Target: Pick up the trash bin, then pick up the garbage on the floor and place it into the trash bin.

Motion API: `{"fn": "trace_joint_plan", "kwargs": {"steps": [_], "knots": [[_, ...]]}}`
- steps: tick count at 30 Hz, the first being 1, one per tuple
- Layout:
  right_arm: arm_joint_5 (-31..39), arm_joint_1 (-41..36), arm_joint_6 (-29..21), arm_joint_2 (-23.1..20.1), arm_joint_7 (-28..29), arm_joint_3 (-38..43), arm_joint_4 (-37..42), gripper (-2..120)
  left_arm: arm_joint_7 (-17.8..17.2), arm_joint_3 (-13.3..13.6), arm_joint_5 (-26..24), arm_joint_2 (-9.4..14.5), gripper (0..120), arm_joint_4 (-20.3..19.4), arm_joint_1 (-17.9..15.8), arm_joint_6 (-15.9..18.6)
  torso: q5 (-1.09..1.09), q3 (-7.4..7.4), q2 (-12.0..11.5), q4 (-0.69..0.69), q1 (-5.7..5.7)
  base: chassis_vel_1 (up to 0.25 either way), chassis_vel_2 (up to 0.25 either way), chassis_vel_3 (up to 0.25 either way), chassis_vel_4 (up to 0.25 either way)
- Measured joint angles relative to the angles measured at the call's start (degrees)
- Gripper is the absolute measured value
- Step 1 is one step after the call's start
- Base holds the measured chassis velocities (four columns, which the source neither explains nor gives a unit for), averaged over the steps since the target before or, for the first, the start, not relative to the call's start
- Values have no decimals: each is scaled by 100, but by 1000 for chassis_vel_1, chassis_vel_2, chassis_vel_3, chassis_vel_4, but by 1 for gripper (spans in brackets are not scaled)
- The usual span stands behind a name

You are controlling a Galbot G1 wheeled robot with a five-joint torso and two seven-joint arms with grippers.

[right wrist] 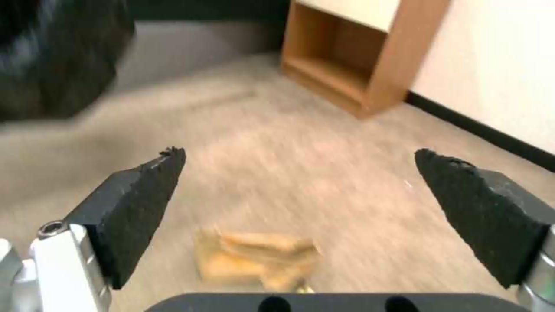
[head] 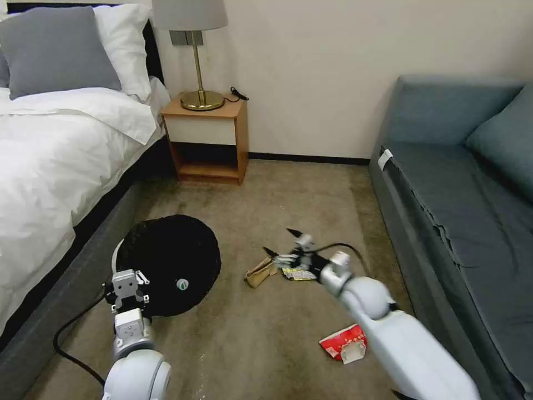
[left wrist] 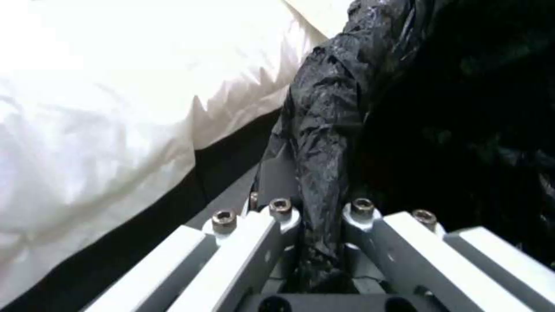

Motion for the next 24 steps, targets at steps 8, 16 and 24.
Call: {"fn": "trace_joint_plan", "kwargs": {"steps": [8, 16, 24], "knots": [[-363, -831, 97, -302, -2, 594, 347, 100, -69, -43, 19, 41, 2, -82, 38, 12, 0, 0, 0, 1, 0, 0, 0, 0, 0], [-764, -1568, 275, -348, -17, 972, 482, 100, -101, -93, 5, 99, 2, -89, 59, 17, -1, 0, 0, 0, 0, 0, 0, 0, 0], [-1165, -1952, 383, -401, -21, 1148, 438, 100, -118, -54, 44, 138, 2, -81, 89, 3, -1, 0, 0, 1, 0, 0, 0, 0, 0]]}}
